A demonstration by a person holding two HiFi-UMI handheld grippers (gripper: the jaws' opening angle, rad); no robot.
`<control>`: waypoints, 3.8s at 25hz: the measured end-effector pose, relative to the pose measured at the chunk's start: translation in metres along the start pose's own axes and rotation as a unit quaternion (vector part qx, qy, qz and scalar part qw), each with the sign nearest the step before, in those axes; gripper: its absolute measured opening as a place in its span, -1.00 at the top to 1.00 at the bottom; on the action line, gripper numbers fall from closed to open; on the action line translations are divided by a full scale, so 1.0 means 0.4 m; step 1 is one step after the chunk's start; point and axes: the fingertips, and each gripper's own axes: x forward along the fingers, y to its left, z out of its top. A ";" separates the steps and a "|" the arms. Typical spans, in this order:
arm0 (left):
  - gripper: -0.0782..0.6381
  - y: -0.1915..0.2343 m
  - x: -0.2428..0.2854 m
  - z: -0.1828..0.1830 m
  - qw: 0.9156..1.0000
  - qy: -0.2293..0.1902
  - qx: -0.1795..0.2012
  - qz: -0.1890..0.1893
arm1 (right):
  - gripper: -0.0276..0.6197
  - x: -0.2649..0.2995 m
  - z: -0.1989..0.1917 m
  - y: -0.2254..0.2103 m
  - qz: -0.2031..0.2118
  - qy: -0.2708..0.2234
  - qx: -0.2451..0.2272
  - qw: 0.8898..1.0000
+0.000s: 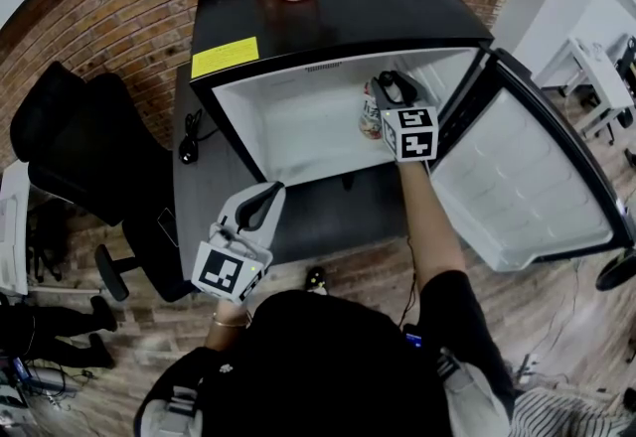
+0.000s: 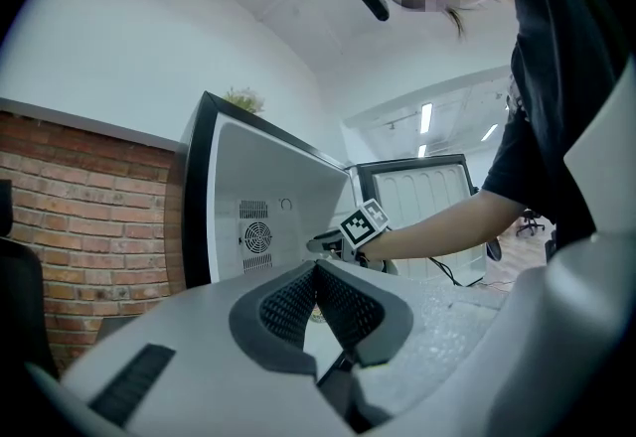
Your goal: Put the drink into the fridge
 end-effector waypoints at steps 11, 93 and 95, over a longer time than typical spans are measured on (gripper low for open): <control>0.79 -0.024 -0.021 0.009 1.000 -0.006 0.001 0.007 | 0.34 -0.024 0.016 0.000 -0.005 -0.011 0.007 1.000; 0.79 -0.447 -0.269 0.017 1.000 -0.008 0.001 -0.025 | 0.92 -0.995 -0.028 0.388 0.067 -0.141 0.113 0.981; 0.79 -0.450 -0.275 0.018 1.000 -0.008 0.002 -0.025 | 0.92 -1.000 -0.026 0.392 0.068 -0.140 0.110 0.982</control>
